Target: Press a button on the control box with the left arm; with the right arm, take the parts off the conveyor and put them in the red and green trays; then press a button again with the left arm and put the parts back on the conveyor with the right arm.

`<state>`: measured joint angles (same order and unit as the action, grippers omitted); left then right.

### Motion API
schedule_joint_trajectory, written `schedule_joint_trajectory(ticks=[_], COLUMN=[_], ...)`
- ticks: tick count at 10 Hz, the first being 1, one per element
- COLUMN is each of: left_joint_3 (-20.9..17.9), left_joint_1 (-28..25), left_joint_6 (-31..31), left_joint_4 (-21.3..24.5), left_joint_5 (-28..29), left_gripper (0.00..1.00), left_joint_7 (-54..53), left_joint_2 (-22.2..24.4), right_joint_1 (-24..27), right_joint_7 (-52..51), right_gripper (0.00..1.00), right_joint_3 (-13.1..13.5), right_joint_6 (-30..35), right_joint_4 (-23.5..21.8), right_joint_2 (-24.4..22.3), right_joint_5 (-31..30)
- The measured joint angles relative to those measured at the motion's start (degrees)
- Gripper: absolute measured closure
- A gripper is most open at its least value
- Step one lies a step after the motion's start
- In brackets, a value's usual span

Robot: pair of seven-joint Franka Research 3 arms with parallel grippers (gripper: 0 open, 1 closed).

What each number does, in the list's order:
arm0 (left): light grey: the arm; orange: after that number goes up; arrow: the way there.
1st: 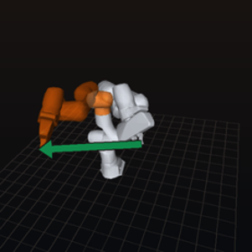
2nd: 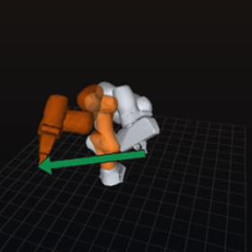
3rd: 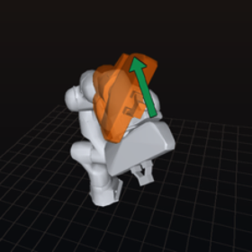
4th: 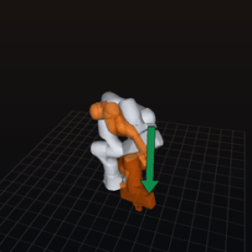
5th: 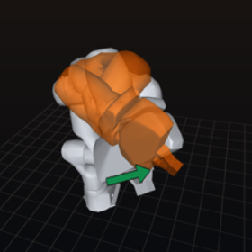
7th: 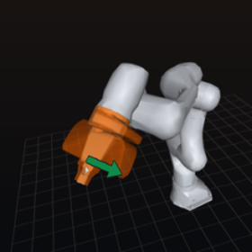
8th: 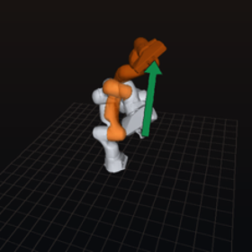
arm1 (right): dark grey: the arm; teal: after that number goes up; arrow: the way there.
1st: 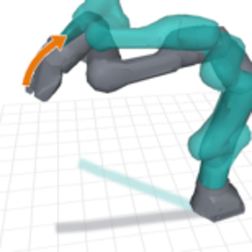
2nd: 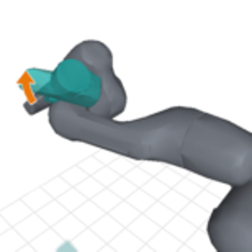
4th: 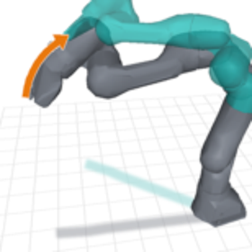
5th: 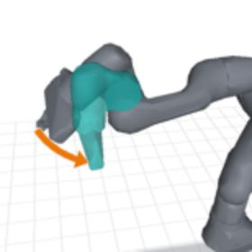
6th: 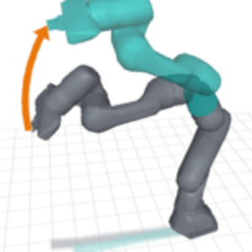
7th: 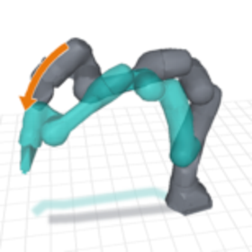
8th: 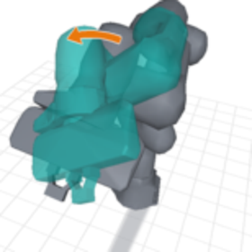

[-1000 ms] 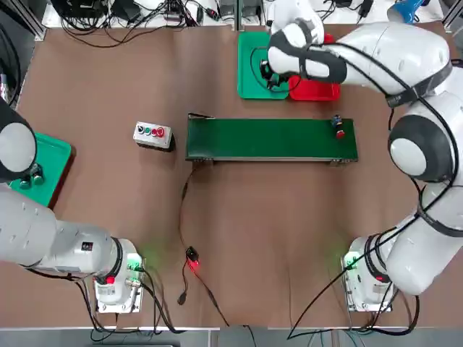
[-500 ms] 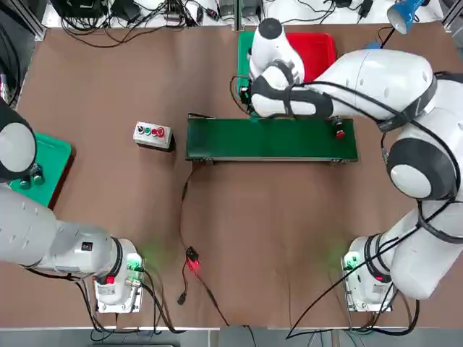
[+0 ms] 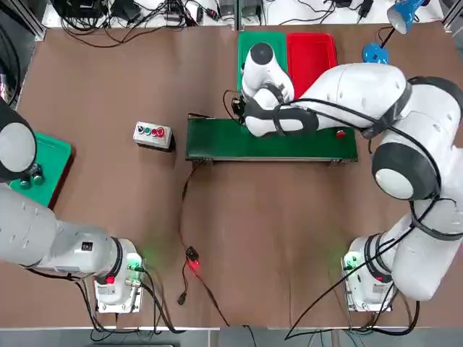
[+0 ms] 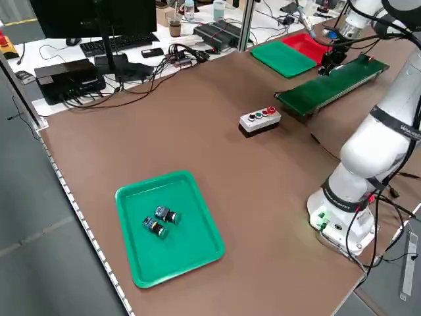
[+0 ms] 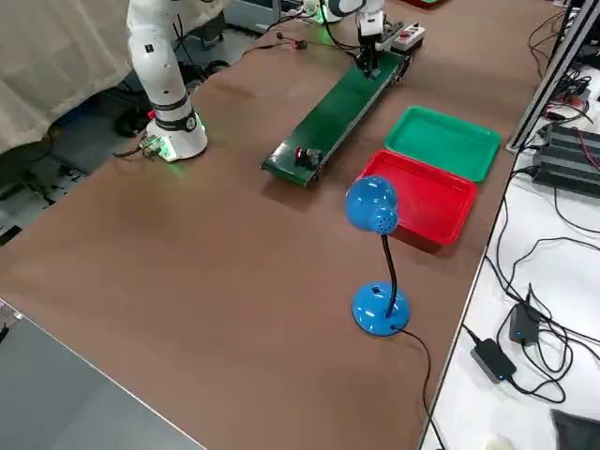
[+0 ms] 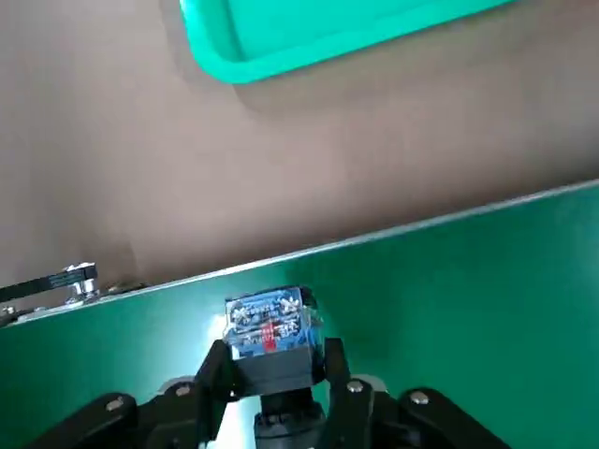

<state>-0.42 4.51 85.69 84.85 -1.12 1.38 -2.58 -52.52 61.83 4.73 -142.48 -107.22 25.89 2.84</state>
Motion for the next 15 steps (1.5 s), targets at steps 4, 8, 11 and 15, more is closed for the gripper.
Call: schedule_joint_trajectory(ticks=[4,8,11,15], left_joint_3=[0.0,0.0,0.0,0.0], left_joint_1=[0.0,0.0,0.0,0.0], left_joint_6=[0.0,0.0,0.0,0.0], left_joint_4=[0.0,0.0,0.0,0.0], left_joint_5=[0.0,0.0,0.0,0.0], left_gripper=[0.0,0.0,0.0,0.0], left_joint_7=[0.0,0.0,0.0,0.0], left_joint_2=[0.0,0.0,0.0,0.0], right_joint_1=[0.0,0.0,2.1,17.6], right_joint_7=[0.2,0.2,-3.5,-23.2], right_gripper=[0.53,0.26,0.0,0.0], right_joint_3=[0.4,0.6,2.3,3.8], right_joint_6=[-3.7,-3.8,2.6,28.3], right_joint_4=[0.0,0.0,4.3,16.4], right_joint_2=[3.1,3.3,3.1,-6.8], right_joint_5=[-0.9,-1.9,-2.5,-2.7])
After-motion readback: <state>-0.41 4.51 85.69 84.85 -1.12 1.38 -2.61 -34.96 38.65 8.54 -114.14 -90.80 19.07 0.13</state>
